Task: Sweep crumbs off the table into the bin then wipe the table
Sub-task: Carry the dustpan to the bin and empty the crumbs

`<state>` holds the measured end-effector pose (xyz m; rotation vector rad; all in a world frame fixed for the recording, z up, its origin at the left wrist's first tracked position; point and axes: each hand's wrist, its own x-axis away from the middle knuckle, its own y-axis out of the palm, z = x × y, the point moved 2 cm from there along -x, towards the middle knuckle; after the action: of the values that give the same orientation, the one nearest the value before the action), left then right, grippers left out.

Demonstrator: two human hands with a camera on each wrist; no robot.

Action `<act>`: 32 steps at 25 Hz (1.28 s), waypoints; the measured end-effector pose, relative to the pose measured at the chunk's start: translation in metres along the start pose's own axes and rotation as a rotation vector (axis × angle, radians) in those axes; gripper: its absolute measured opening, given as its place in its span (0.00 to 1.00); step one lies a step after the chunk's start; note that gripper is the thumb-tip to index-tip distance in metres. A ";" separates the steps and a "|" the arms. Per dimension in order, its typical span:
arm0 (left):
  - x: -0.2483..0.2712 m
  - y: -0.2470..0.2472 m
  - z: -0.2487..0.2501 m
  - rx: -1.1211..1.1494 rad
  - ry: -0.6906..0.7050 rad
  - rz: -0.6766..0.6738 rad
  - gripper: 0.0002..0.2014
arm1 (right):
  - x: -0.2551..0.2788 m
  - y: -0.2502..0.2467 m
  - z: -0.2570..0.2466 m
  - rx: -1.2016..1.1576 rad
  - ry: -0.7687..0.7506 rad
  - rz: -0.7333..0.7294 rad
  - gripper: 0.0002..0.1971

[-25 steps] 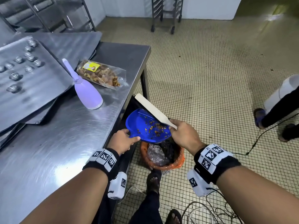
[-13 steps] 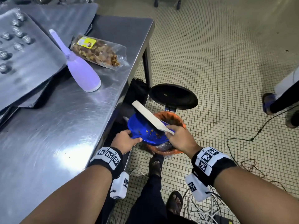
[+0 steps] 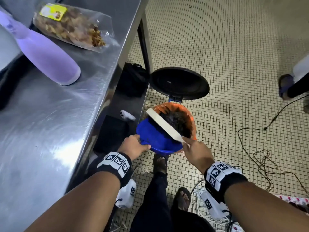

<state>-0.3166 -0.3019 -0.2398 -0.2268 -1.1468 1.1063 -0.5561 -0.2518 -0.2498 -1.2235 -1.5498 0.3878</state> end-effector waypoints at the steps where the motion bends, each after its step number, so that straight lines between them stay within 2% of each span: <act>1: -0.004 0.003 -0.001 0.006 0.007 -0.012 0.20 | -0.004 0.003 0.004 -0.007 0.008 0.005 0.19; 8: -0.045 0.007 0.001 -0.011 0.005 -0.015 0.17 | -0.021 0.025 0.005 -0.080 -0.040 -0.016 0.19; 10: -0.059 0.009 -0.003 -0.051 -0.011 -0.021 0.19 | -0.026 0.026 0.010 -0.056 -0.027 -0.025 0.19; 13: -0.073 0.015 -0.007 -0.111 0.000 -0.031 0.23 | -0.042 0.027 0.024 -0.085 0.013 0.036 0.20; 18: -0.089 0.025 -0.006 -0.173 0.045 -0.005 0.17 | -0.061 0.042 0.040 -0.188 -0.036 0.089 0.18; 21: -0.101 0.029 -0.008 -0.192 0.049 -0.008 0.16 | -0.064 0.054 0.052 -0.143 -0.042 0.059 0.18; 26: -0.110 0.038 -0.015 -0.201 0.094 -0.031 0.17 | -0.072 0.057 0.070 -0.066 0.044 0.073 0.19; 32: -0.116 0.051 -0.014 -0.179 0.098 -0.010 0.16 | -0.073 0.064 0.070 -0.145 -0.011 0.067 0.18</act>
<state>-0.3327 -0.3641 -0.3500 -0.4099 -1.1586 0.9731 -0.5920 -0.2632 -0.3635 -1.3902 -1.5711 0.3307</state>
